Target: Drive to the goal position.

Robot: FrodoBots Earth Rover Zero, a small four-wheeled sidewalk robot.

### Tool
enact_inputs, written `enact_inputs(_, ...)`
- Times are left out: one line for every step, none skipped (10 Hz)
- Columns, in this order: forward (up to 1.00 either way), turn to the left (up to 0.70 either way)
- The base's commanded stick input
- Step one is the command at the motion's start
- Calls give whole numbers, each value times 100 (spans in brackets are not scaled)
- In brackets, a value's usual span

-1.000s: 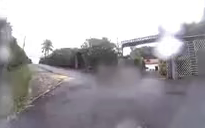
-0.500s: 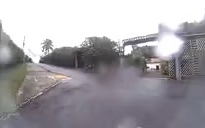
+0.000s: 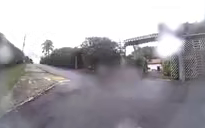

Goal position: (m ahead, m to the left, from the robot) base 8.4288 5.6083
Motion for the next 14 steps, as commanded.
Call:
enact_inputs(70,0)
enact_inputs(70,0)
enact_inputs(70,0)
enact_inputs(70,0)
enact_inputs(70,0)
enact_inputs(70,0)
enact_inputs(70,0)
enact_inputs(70,0)
enact_inputs(70,0)
enact_inputs(70,0)
enact_inputs(70,0)
enact_inputs(70,0)
enact_inputs(70,0)
enact_inputs(70,0)
